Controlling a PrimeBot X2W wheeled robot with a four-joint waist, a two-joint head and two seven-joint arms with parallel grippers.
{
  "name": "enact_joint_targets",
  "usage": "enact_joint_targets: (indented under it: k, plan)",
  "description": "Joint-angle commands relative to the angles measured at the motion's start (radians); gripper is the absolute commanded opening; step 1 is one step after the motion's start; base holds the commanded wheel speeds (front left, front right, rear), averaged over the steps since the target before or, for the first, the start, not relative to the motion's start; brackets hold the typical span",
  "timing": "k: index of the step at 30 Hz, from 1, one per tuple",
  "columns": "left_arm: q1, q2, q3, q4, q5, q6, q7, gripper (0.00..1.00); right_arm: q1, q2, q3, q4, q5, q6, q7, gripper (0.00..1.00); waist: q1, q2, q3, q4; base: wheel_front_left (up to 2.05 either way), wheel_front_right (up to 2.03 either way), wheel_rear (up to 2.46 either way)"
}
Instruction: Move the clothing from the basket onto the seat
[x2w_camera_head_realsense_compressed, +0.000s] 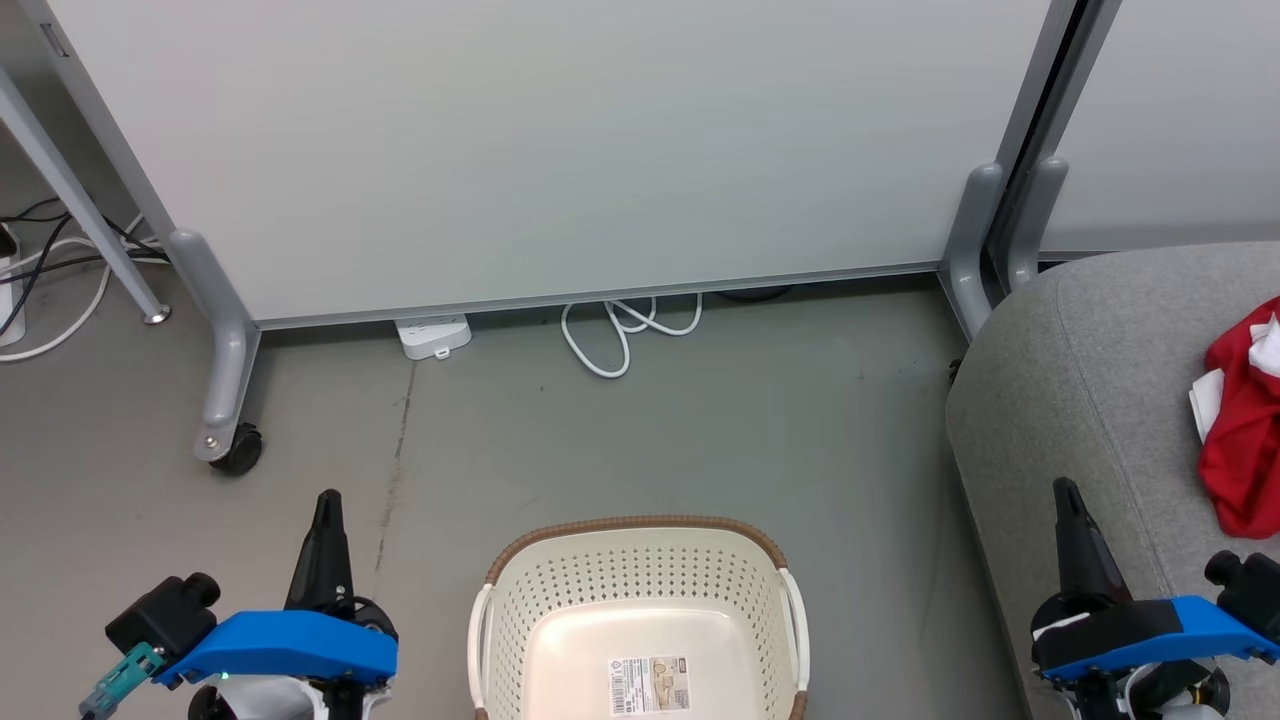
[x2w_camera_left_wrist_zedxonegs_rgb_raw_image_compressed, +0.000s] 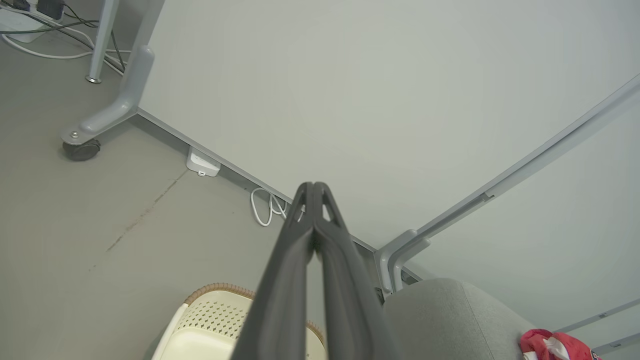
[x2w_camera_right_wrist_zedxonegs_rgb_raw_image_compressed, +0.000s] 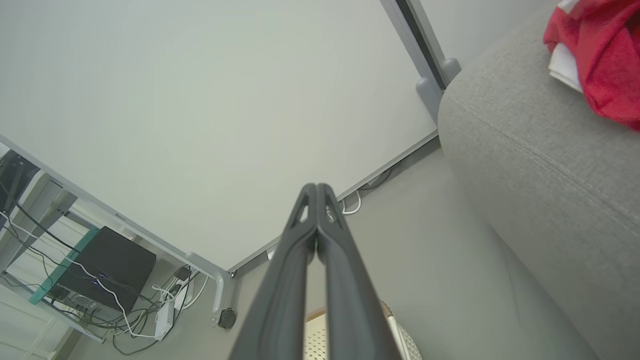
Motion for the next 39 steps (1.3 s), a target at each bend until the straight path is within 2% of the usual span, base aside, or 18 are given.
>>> enact_joint_targets:
  k: [1, 16, 39]
  plan:
    - [-0.023, 0.006, 0.009, -0.018, -0.037, -0.003, 0.008, 0.00, -0.011, -0.005, -0.002, -0.018, 0.043, 0.000, 0.011, 0.00, 0.0000, 0.0000, -0.001, -0.001, 0.00, 0.00, 0.00]
    - [-0.023, 0.006, 0.033, -0.034, -0.227, -0.004, 0.057, 0.00, -0.012, -0.005, -0.005, -0.032, 0.247, 0.000, 0.062, 0.00, 0.0000, 0.0000, -0.005, -0.007, 0.00, 0.00, 0.00]
    - [-0.023, 0.006, 0.065, -0.054, -0.458, -0.006, 0.119, 0.00, -0.014, -0.006, -0.010, -0.046, 0.498, 0.000, 0.123, 0.00, 0.0000, 0.0000, -0.012, -0.017, 0.00, 0.00, 0.00]
